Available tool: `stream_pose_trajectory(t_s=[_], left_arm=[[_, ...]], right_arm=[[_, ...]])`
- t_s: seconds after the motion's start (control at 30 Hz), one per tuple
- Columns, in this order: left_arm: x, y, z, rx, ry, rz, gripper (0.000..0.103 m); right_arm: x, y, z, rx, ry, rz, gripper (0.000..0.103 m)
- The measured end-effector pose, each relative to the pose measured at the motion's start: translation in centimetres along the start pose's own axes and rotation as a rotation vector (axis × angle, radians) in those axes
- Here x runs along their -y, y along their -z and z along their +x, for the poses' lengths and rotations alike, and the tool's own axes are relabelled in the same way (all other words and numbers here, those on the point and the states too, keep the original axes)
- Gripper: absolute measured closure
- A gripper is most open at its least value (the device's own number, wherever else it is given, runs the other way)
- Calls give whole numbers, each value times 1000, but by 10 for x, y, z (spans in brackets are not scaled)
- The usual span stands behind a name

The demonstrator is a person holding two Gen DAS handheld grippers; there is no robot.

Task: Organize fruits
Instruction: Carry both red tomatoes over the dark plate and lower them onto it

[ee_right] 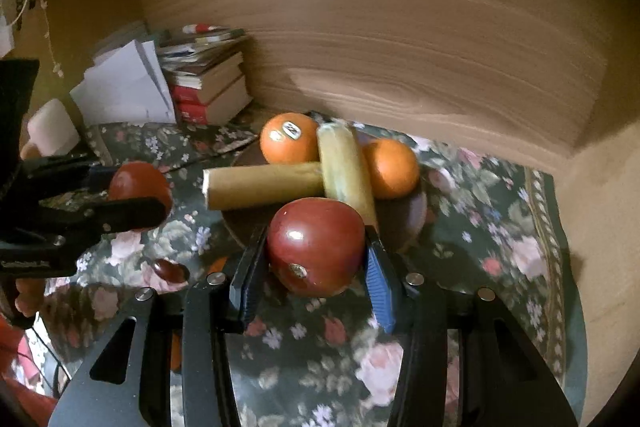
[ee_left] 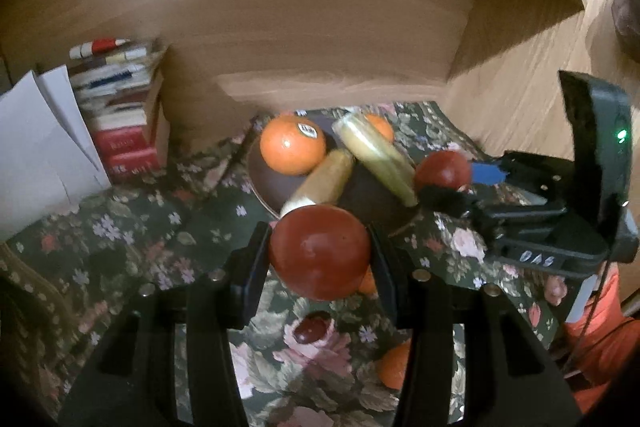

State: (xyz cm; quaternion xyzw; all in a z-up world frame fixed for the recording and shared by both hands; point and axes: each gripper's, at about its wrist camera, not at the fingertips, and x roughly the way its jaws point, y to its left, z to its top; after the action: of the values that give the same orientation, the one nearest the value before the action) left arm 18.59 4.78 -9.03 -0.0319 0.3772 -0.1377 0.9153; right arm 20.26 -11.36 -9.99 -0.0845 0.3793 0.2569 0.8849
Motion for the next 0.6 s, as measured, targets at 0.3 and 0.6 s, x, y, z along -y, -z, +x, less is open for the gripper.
stream_pose_trajectory(t_s=[0.3, 0.6], left_arm=[[-14, -18, 10, 7, -5, -26, 55], [-38, -42, 50, -50, -36, -57, 55]], right_arm=[[-13, -11, 39, -84, -35, -56, 61], [-12, -14, 60, -127, -46, -63, 61]])
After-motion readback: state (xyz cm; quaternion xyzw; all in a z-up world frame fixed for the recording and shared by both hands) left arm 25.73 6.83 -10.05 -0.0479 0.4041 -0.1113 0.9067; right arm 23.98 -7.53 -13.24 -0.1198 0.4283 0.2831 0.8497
